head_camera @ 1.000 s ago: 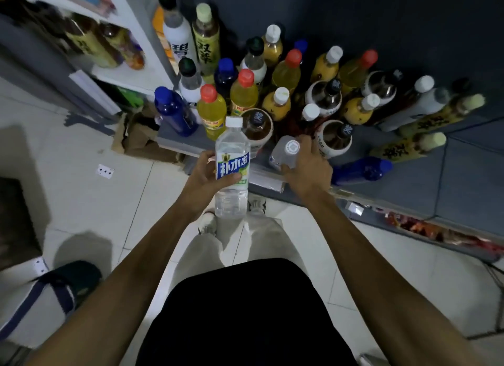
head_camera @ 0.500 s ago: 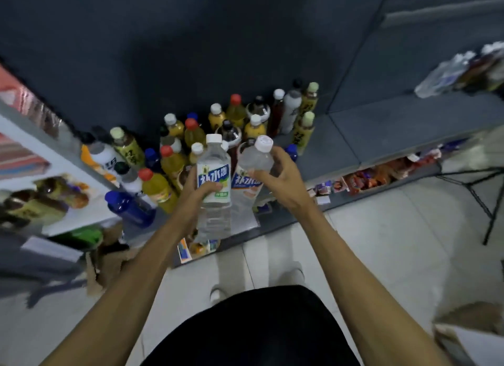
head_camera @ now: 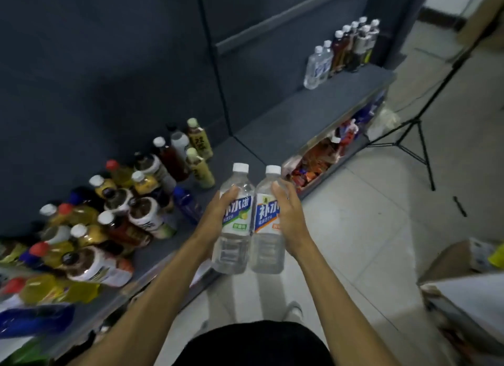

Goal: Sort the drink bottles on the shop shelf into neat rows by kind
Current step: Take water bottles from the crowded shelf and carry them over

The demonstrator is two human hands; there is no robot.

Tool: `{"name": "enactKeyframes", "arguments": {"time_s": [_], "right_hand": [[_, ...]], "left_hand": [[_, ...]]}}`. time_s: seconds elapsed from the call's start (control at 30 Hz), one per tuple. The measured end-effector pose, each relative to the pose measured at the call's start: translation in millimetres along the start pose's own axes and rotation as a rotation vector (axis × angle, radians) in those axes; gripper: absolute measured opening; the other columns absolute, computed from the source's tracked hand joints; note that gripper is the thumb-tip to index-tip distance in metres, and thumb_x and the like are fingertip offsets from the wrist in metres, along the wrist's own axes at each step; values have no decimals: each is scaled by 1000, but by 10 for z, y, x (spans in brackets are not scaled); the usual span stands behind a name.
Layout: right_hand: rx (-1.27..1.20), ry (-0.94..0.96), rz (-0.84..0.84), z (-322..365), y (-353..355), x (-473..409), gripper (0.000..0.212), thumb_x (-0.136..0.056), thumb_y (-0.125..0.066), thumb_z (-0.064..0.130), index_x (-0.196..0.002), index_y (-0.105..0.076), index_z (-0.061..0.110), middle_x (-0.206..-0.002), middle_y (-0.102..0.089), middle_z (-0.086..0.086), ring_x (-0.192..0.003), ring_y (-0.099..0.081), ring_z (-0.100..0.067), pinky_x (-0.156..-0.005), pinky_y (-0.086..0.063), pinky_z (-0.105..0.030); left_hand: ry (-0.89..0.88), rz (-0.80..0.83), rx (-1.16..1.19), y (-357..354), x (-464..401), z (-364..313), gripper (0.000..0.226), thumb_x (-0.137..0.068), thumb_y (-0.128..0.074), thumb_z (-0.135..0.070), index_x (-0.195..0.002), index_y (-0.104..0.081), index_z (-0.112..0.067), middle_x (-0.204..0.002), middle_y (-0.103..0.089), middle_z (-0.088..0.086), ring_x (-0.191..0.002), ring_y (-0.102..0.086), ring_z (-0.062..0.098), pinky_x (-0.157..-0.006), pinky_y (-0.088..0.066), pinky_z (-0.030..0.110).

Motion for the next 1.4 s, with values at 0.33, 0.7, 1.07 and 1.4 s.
{"name": "enactKeyframes", "arguments": {"time_s": [0.33, 0.7, 1.07, 1.4], "right_hand": [[-80, -48, -354, 484, 1922, -364, 12, -98, -51, 30, -102, -51, 18, -74, -63, -4, -58, -63, -16, -56, -53, -31], [188, 45, -487, 1712, 2877, -2121, 16, -93, -62, 30, -101, -59, 17, -75, -67, 6, -68, -65, -11, -63, -52, -27], [116, -8, -522, 2441, 3671, -3610, 28, -88, -69, 21, -111, -61, 8, -74, -66, 3, -57, -62, -5, -52, -49, -21], [204, -43, -123, 3340, 3592, -5679, 27, -88, -70, 23, -109, -61, 10, -87, -67, 0, -66, -64, 0, -57, -50, -16]], "left_hand": [[239, 244, -88, -1767, -972, 504, 77, -58, -82, -51, -112, -60, -1, -93, -66, 20, -72, -65, 27, -71, -55, 37], [203, 268, -125, -3026, -2809, 359, 81, -68, -78, -54, -133, -52, -12, -118, -66, 20, -107, -63, 39, -96, -48, 57], [54, 253, -159, -4292, -4396, -692, 77, -71, -73, -57, -119, -60, 2, -95, -68, 14, -77, -65, 22, -75, -52, 35], [30, -203, -181, -4285, -5379, -1063, 80, -61, -74, -64, -119, -64, -10, -98, -73, 14, -85, -70, 30, -80, -55, 43]]}}
Point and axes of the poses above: each hand's wrist, its own x-axis away from the middle knuckle, its own y-axis out of the back of the hand, z = x × y, the point moved 9 cm from there along -x, towards the middle knuckle
